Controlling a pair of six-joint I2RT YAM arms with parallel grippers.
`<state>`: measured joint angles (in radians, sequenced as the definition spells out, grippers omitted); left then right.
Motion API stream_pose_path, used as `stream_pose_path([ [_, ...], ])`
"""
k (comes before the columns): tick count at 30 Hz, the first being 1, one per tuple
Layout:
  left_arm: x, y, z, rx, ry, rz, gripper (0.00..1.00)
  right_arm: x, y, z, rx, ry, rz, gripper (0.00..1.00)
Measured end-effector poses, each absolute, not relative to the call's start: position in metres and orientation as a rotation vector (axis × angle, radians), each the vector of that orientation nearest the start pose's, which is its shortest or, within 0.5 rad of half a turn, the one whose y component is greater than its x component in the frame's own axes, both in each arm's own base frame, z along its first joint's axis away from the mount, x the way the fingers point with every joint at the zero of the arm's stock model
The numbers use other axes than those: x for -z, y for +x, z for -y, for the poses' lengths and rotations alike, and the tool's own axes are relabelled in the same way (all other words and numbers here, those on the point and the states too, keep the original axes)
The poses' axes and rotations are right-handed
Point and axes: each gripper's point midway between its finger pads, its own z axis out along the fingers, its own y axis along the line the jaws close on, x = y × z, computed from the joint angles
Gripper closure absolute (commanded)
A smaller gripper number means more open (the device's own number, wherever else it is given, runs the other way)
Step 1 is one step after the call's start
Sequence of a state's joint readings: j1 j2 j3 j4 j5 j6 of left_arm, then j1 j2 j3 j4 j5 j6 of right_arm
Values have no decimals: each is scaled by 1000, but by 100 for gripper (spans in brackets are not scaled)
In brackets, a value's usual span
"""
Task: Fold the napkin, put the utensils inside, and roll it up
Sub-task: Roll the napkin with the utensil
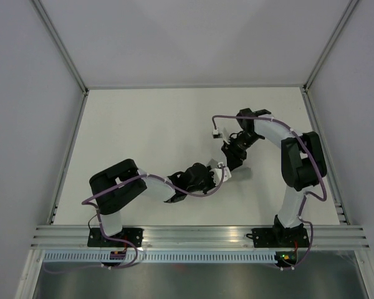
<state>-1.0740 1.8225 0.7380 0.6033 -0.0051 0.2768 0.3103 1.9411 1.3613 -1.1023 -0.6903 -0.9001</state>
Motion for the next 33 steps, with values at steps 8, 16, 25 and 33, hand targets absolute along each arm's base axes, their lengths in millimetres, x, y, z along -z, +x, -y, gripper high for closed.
stream_pose_path([
  [8,-30,230,393,635,1254,-1695,98,-85,291,-140,-794,-1381,-2244,52],
  [16,-30,230,386,829,1211,-1770,98,-88,248,-133,-615,-1391,-1995,40],
  [25,-27,225,385,977,1241,-1842,98,-76,244,-162,-471,-1551,-1785,41],
  [33,-26,226,393,1086,1275,-1893,98,-49,219,-181,-414,-1716,-1703,41],
])
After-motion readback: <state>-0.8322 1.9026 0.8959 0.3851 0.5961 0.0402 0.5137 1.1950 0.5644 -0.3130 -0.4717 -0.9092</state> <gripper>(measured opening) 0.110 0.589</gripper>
